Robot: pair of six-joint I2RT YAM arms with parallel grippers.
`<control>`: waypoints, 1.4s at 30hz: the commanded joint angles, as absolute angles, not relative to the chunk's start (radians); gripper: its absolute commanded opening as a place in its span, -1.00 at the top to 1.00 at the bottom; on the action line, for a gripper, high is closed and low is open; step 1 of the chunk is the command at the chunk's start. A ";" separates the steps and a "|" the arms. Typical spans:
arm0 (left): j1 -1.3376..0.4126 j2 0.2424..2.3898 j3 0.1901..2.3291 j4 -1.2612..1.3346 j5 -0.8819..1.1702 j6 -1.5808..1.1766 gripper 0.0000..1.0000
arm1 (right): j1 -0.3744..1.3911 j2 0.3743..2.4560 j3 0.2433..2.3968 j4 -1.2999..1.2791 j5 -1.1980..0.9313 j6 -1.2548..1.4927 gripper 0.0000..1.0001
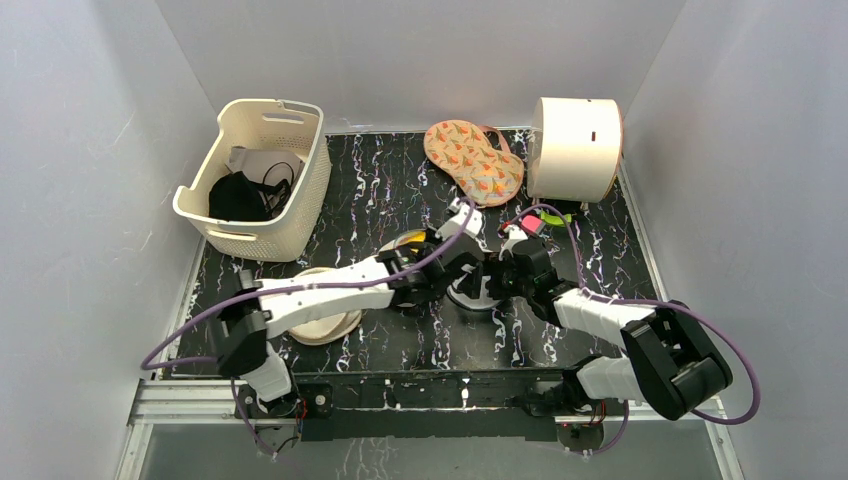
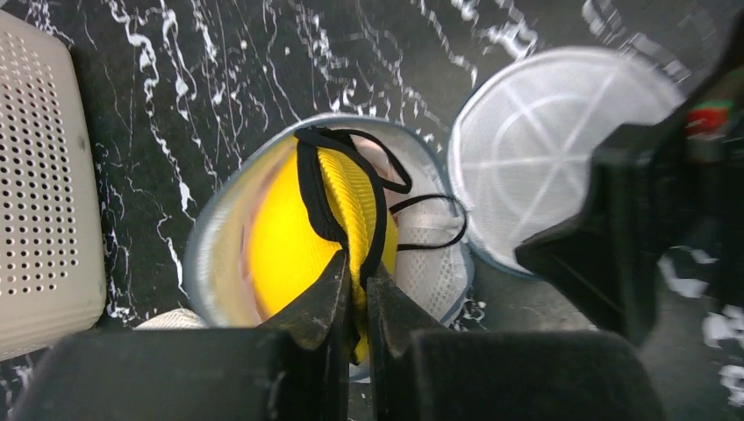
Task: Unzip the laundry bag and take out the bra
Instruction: Pick up the bra from the laundry bag, then place the bra in the bin.
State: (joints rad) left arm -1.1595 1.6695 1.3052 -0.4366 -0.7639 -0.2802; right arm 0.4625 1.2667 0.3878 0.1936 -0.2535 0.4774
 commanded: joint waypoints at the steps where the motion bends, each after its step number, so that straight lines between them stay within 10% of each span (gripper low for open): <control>1: -1.157 1.499 1.313 -0.377 -0.732 -0.283 1.00 | 0.459 1.299 0.411 0.172 -0.236 0.481 -0.69; 21: -1.087 1.162 1.213 -0.168 -0.469 -0.425 1.00 | 0.458 1.325 0.425 0.158 -0.251 0.466 -0.69; 31: -0.632 1.154 1.306 -0.134 0.090 -0.524 1.00 | 0.459 1.333 0.426 0.158 -0.258 0.465 -0.69; 42: -0.197 1.221 1.543 -0.090 0.140 -0.507 1.00 | 0.459 1.307 0.411 0.165 -0.246 0.468 -0.69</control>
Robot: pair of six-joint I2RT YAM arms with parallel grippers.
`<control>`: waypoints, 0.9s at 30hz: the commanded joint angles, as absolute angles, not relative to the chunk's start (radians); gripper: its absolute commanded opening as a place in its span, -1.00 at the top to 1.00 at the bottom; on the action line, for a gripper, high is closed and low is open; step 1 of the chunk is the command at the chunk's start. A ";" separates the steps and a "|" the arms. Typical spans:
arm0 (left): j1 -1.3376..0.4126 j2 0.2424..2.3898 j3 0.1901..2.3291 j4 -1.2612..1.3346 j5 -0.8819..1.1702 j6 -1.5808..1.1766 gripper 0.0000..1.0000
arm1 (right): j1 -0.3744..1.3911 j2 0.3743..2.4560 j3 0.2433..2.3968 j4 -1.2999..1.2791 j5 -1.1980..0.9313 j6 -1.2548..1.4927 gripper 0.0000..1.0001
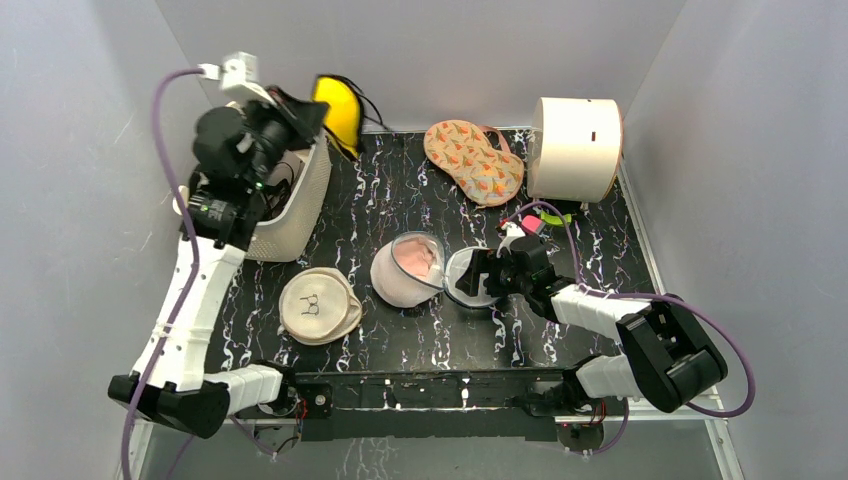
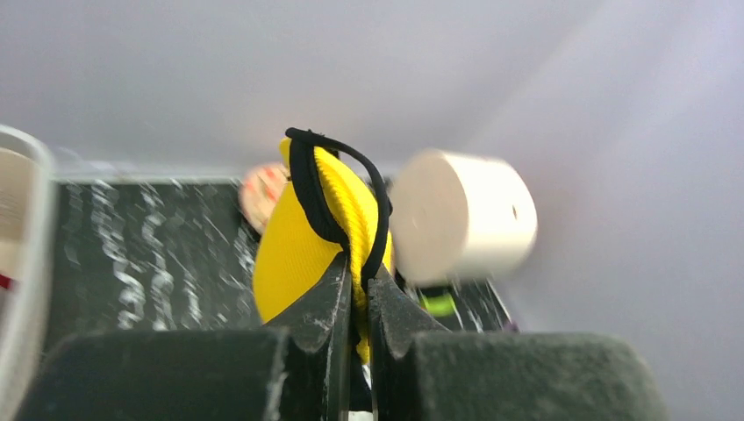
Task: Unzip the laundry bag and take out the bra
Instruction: Place the bra in the bin.
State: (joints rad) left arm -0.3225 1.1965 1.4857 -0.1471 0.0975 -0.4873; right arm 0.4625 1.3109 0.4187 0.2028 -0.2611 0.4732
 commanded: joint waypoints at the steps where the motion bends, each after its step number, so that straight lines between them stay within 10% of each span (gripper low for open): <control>1: -0.157 1.230 1.544 -0.073 0.138 -0.519 1.00 | 0.459 1.300 0.408 0.167 -0.245 0.468 -0.69; 9: 0.181 1.417 1.554 0.049 0.266 -0.811 1.00 | 0.458 1.264 0.389 0.180 -0.242 0.468 -0.70; 27: 0.253 1.907 1.665 0.025 0.327 -0.836 0.79 | 0.458 1.233 0.370 0.192 -0.228 0.474 -0.70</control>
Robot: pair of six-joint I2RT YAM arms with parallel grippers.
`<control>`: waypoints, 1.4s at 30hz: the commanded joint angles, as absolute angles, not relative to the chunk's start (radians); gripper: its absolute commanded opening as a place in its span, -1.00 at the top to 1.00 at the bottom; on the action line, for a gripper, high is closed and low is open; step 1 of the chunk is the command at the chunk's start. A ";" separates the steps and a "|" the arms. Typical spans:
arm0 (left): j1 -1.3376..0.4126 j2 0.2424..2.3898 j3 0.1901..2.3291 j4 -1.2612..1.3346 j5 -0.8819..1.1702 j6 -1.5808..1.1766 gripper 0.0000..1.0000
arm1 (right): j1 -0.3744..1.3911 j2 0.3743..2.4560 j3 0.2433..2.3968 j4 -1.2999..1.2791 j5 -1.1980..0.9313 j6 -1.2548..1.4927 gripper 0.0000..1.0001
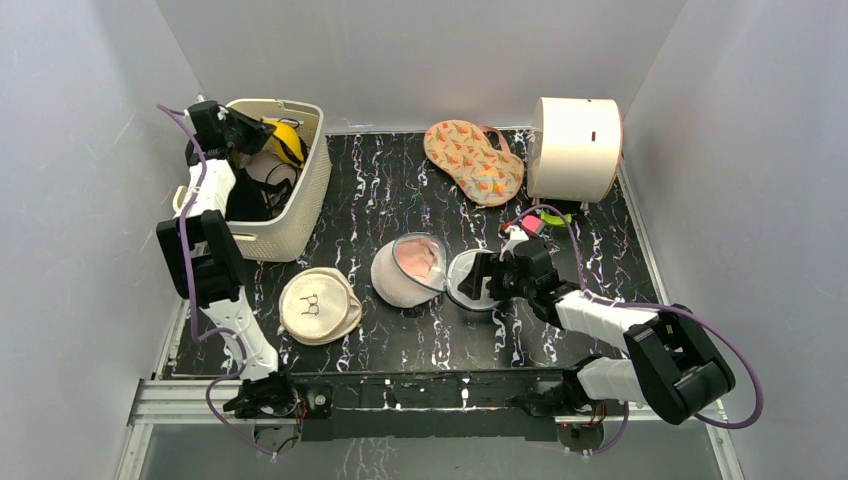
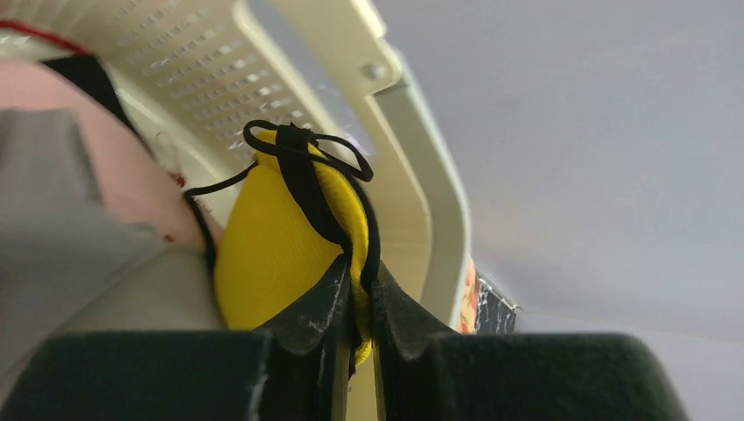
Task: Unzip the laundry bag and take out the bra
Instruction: Place the bra in the bin, then pick up the bra from the laundry bag.
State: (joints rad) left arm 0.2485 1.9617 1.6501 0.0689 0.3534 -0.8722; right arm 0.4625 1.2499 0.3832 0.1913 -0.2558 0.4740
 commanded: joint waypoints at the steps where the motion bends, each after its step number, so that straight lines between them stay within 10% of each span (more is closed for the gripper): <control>1: 0.254 1.888 1.630 0.031 0.309 -0.826 0.69 | 0.459 1.233 0.370 0.192 -0.226 0.475 -0.70; 13: 0.249 1.500 1.287 0.067 0.043 -0.545 -0.58 | 0.458 1.252 0.376 0.190 -0.223 0.476 -0.70; 22: -0.164 1.181 0.984 0.216 -0.121 -0.164 -0.56 | 0.458 1.292 0.391 0.185 -0.224 0.484 -0.69; 28: -0.284 1.115 0.954 0.081 0.269 -0.212 -0.53 | 0.458 1.291 0.391 0.184 -0.227 0.483 -0.69; 42: -0.533 0.936 0.918 -0.250 0.184 -0.431 -0.37 | 0.458 1.240 0.367 0.205 -0.257 0.470 -0.69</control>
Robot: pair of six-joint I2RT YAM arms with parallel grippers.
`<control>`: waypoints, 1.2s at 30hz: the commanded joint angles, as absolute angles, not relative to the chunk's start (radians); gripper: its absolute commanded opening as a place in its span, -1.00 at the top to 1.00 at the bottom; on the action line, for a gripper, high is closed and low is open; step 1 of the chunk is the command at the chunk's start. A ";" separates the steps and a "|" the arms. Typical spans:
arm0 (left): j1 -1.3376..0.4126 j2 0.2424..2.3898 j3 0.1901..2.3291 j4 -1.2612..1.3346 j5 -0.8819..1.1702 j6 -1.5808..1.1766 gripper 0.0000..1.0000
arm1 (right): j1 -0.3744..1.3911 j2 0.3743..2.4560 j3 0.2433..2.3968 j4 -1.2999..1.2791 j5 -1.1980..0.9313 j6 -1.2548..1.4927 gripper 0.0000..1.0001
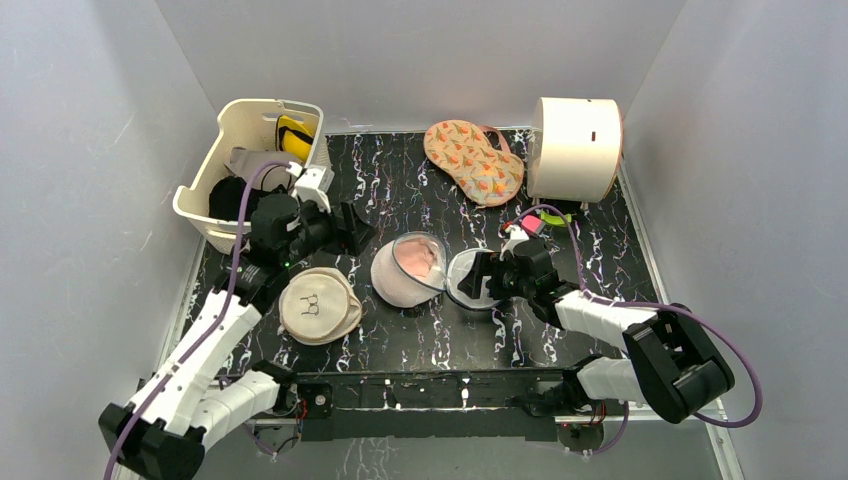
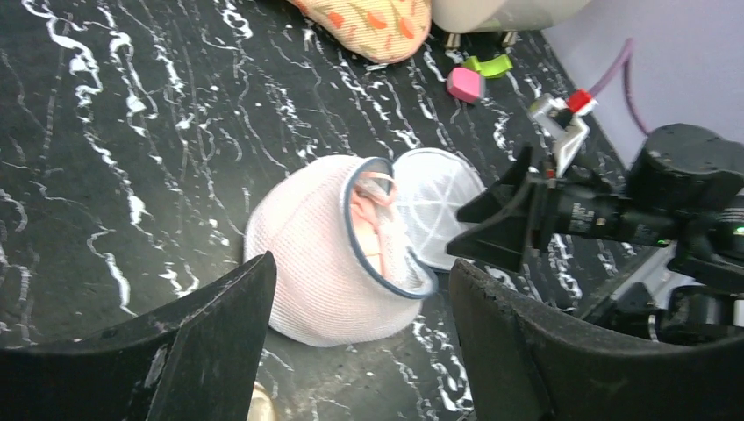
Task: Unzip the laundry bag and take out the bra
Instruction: Pick up the bra from the laundry bag.
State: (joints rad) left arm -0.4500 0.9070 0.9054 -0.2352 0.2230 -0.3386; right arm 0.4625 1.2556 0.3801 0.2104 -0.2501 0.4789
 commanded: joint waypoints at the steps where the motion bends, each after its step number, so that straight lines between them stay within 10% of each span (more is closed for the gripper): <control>1: -0.580 0.968 0.930 -0.241 0.151 -0.442 -0.35 | 0.459 1.237 0.365 0.205 -0.259 0.469 -0.70; 8: -0.982 1.343 1.228 -0.422 -0.390 -0.421 -0.29 | 0.459 1.191 0.357 0.215 -0.250 0.471 -0.69; 13: -1.015 1.550 1.329 -0.429 -0.358 -0.487 0.31 | 0.456 1.178 0.325 0.205 -0.203 0.491 -0.70; 23: -1.016 1.709 1.341 -0.410 -0.450 -0.562 0.05 | 0.457 1.126 0.358 0.129 -0.186 0.504 -0.70; 36: -0.967 1.809 1.362 -0.379 -0.514 -0.579 0.23 | 0.456 1.189 0.374 0.135 -0.184 0.488 -0.70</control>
State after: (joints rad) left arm -0.9939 1.8278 1.3434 -0.4011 -0.4763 -0.5766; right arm 0.4625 1.1759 0.3500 0.1345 -0.2047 0.4984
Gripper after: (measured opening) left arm 0.399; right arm 0.850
